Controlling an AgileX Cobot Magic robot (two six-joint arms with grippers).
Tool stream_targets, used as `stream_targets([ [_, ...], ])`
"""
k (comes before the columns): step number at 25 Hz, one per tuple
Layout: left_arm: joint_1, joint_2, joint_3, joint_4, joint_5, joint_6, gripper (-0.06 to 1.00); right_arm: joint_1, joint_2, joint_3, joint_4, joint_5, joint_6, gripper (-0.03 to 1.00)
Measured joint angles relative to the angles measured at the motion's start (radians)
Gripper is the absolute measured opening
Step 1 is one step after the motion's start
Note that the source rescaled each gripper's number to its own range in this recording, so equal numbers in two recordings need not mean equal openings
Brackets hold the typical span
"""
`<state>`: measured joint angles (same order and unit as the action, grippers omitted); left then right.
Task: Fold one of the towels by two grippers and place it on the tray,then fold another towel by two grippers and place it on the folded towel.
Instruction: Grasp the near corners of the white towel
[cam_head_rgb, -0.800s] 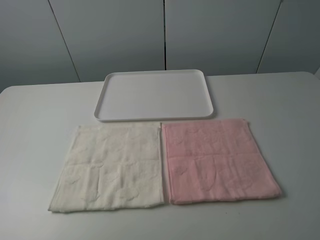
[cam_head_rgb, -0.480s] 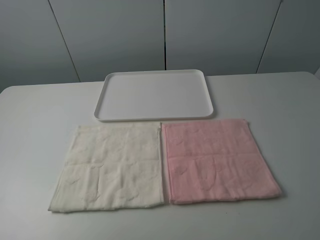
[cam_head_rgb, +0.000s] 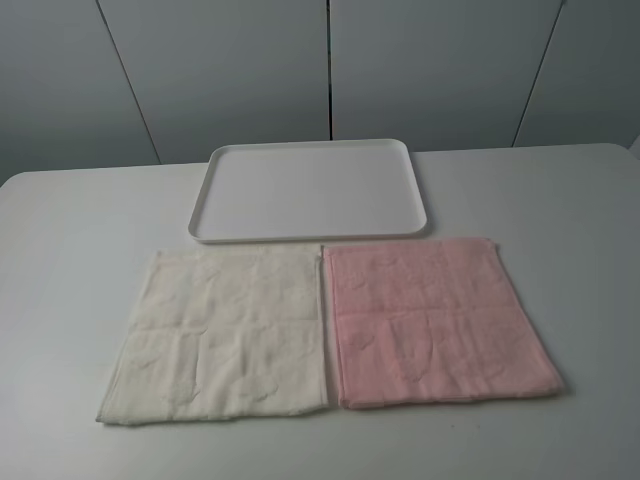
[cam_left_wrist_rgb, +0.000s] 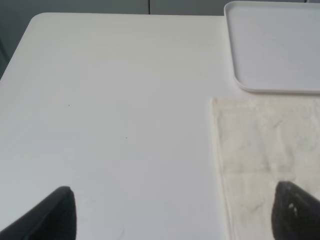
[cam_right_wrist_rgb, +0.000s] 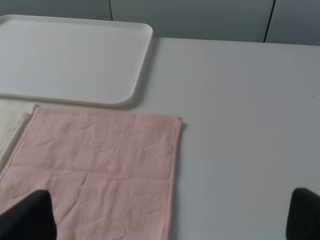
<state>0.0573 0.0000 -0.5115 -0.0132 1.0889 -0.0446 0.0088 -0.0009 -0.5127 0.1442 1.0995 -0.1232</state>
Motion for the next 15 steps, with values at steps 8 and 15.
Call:
stream_targets([
  [8, 0.000, 0.000, 0.000, 0.000, 0.000, 0.000, 1.00, 0.000, 0.000, 0.000, 0.000, 0.000, 0.000, 1.00],
  [15, 0.000, 0.000, 0.000, 0.000, 0.000, 0.000, 1.00, 0.000, 0.000, 0.000, 0.000, 0.000, 0.000, 1.00],
])
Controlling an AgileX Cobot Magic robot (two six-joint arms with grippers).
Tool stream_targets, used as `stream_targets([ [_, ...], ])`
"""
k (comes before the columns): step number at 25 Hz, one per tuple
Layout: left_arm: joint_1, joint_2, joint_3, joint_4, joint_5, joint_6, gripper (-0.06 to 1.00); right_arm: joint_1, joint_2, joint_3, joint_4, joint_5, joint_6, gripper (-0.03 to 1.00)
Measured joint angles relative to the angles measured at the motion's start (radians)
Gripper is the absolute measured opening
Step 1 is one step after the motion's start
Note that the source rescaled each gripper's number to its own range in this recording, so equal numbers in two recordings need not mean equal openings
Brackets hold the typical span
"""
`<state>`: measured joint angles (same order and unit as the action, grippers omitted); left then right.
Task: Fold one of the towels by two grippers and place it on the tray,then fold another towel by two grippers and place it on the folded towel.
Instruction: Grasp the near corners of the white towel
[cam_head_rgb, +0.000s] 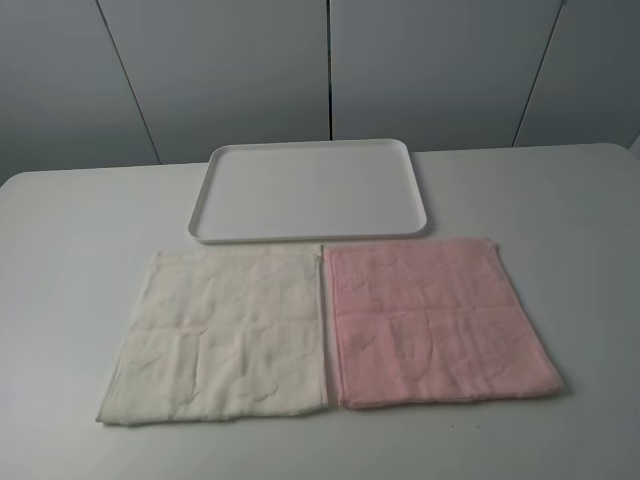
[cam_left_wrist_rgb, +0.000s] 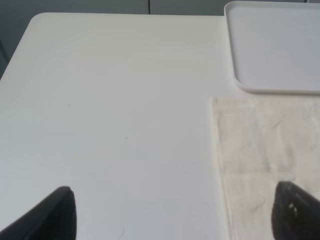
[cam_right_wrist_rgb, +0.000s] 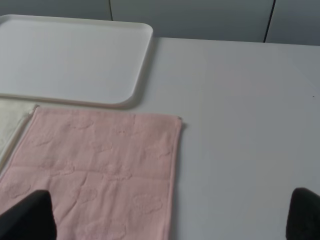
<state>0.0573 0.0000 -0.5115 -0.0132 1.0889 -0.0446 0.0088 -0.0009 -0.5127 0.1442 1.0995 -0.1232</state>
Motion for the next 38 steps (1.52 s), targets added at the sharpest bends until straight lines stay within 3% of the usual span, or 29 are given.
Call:
stream_targets([
  [28, 0.000, 0.000, 0.000, 0.000, 0.000, 0.002, 1.00, 0.021, 0.000, 0.000, 0.026, 0.000, 0.012, 1.00],
  [33, 0.000, 0.021, 0.000, -0.080, 0.004, 0.064, 1.00, 0.021, 0.000, -0.002, 0.027, 0.018, 0.043, 1.00],
  [38, 0.000, 0.192, -0.017, -0.176, -0.025, 0.163, 1.00, 0.021, 0.109, -0.046, 0.024, 0.048, 0.044, 1.00],
])
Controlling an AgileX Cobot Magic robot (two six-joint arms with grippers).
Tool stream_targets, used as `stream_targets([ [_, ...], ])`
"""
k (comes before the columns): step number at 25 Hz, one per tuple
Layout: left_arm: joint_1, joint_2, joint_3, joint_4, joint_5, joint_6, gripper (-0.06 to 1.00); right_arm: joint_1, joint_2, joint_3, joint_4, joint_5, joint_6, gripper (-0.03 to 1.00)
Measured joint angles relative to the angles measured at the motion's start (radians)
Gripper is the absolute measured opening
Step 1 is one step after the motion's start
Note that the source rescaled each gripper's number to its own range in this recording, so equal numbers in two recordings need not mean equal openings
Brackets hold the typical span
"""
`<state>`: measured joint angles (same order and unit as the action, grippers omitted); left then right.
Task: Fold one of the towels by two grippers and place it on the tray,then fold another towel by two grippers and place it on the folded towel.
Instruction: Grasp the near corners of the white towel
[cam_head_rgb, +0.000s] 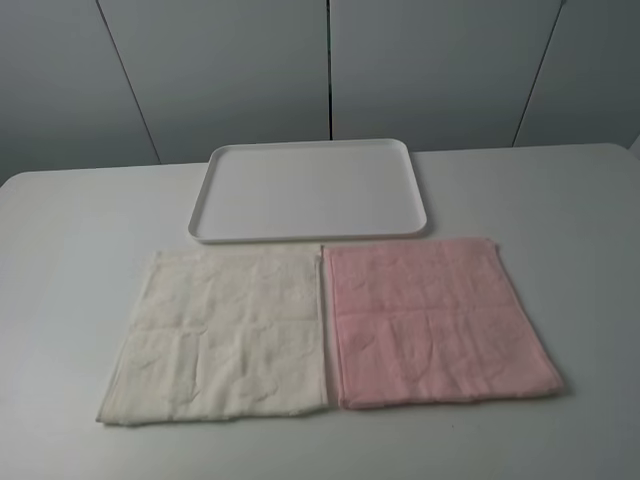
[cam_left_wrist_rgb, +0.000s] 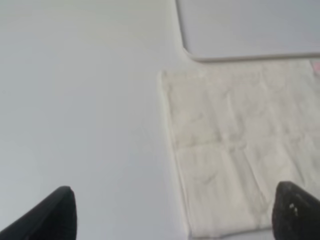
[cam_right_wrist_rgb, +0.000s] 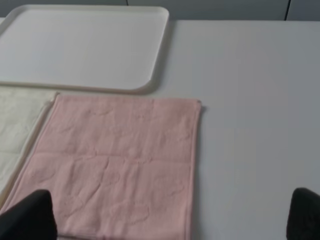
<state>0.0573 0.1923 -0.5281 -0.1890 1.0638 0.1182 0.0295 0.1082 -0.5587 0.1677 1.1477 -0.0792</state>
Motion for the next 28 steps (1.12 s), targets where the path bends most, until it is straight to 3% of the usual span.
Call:
stream_targets([
  [4, 0.000, 0.198, -0.074, -0.017, -0.059, 0.090, 1.00, 0.000, 0.183, -0.057, 0.002, -0.033, -0.046, 1.00],
  [9, 0.000, 0.477, -0.214, -0.059, -0.120, 0.294, 1.00, 0.000, 0.432, -0.149, 0.014, -0.069, -0.145, 1.00],
  [13, -0.050, 0.703, -0.325, -0.069, -0.128, 0.372, 1.00, 0.000, 0.607, -0.219, 0.098, -0.099, -0.258, 1.00],
  [17, -0.141, 0.915, -0.390, -0.029, -0.158, 0.446, 1.00, 0.000, 0.741, -0.251, 0.208, -0.136, -0.391, 1.00],
  [21, -0.261, 1.078, -0.402, 0.029, -0.208, 0.517, 1.00, 0.010, 0.844, -0.255, 0.245, -0.182, -0.522, 1.00],
  [25, -0.376, 1.203, -0.402, 0.109, -0.257, 0.533, 1.00, 0.105, 0.953, -0.255, 0.246, -0.239, -0.655, 1.00],
  [28, -0.450, 1.277, -0.402, 0.169, -0.289, 0.536, 1.00, 0.201, 1.023, -0.255, 0.191, -0.245, -0.711, 1.00],
])
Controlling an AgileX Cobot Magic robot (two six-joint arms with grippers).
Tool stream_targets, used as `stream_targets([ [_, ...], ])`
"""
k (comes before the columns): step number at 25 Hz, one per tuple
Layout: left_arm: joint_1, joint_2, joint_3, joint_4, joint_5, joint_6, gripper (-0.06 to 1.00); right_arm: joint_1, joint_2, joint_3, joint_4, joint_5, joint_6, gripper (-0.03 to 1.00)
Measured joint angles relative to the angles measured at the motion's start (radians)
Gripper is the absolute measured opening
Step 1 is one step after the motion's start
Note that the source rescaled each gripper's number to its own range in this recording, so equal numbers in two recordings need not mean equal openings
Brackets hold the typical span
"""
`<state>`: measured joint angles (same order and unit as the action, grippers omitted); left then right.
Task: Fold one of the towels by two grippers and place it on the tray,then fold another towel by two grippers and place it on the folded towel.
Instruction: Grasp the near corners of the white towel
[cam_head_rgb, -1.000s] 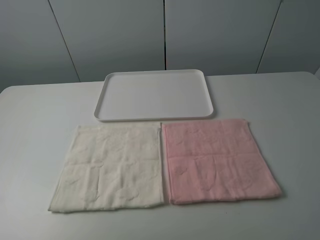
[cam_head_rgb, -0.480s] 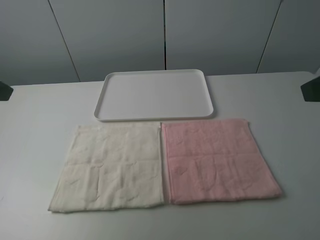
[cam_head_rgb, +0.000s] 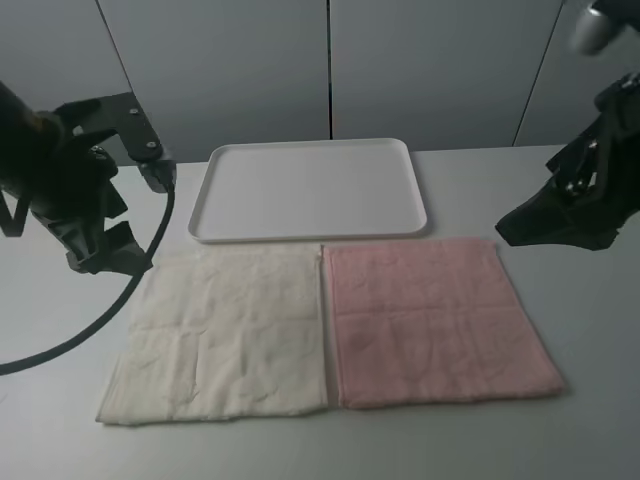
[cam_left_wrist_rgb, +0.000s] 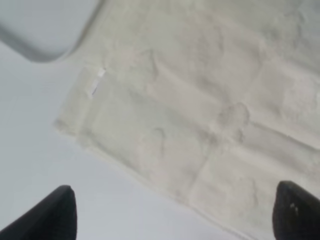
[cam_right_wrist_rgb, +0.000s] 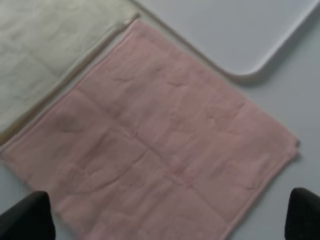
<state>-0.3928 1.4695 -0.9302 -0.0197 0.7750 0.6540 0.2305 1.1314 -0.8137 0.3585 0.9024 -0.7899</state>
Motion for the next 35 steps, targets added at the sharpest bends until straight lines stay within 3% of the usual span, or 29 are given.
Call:
stream_targets([
  [5, -0.098, 0.102, 0.000, 0.049, -0.009, 0.002, 1.00, 0.124, 0.091, 0.000, -0.109, -0.008, -0.068, 1.00],
  [12, -0.173, 0.185, 0.003, 0.086, 0.023, 0.002, 1.00, 0.331, 0.206, -0.001, -0.113, -0.061, -0.169, 1.00],
  [16, -0.212, 0.185, 0.078, 0.118, 0.005, 0.004, 1.00, 0.445, 0.277, -0.001, -0.113, -0.079, -0.182, 1.00],
  [23, -0.219, 0.187, 0.170, 0.163, -0.076, 0.051, 1.00, 0.625, 0.386, -0.001, -0.110, -0.131, -0.180, 1.00],
  [35, -0.219, 0.187, 0.256, 0.244, -0.166, 0.078, 1.00, 0.769, 0.552, -0.060, -0.110, -0.215, -0.114, 1.00],
])
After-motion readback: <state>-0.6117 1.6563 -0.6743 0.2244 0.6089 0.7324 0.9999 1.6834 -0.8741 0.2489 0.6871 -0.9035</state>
